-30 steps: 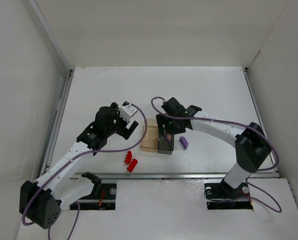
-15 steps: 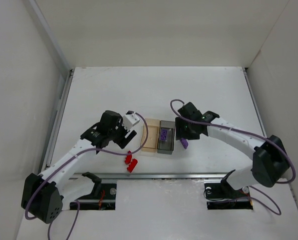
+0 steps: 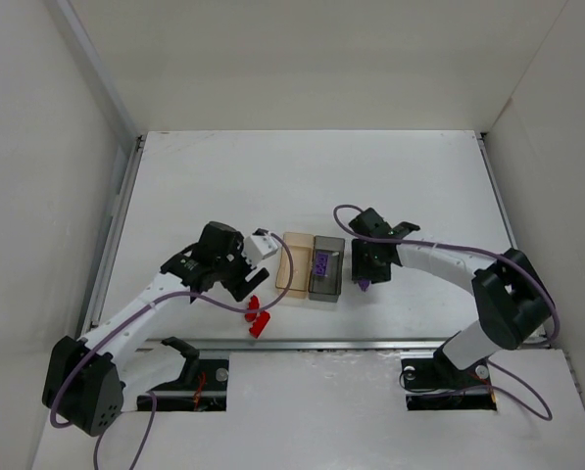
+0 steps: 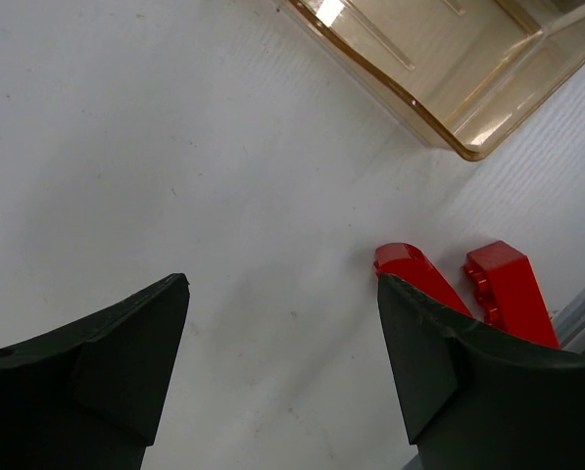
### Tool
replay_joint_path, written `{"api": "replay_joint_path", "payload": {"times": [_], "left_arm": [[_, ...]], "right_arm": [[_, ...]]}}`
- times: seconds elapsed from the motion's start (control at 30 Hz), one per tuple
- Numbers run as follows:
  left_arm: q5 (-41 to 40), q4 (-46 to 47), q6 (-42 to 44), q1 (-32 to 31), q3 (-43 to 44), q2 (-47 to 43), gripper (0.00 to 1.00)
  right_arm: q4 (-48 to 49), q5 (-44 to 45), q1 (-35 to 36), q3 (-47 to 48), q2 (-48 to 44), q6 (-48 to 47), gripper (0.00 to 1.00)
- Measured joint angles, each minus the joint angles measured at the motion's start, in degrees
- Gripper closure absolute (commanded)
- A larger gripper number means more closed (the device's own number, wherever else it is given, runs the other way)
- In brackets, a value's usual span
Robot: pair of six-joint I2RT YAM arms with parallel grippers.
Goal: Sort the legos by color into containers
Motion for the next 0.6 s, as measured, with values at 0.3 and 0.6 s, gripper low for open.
{"api": "replay_joint_path", "payload": {"times": [0.3, 0.6], "left_arm": [[3.6, 0.0, 4.3, 0.0, -1.2, 0.2, 0.3], [7.9, -2.4, 25.2, 0.0, -3.8, -1.2, 0.24]], "right_arm": [[3.8, 0.1, -1.3, -0.8, 0.9, -2.8, 1.0], [2.6, 0.5, 3.8, 5.9, -9.6, -3.7, 1.0]]}}
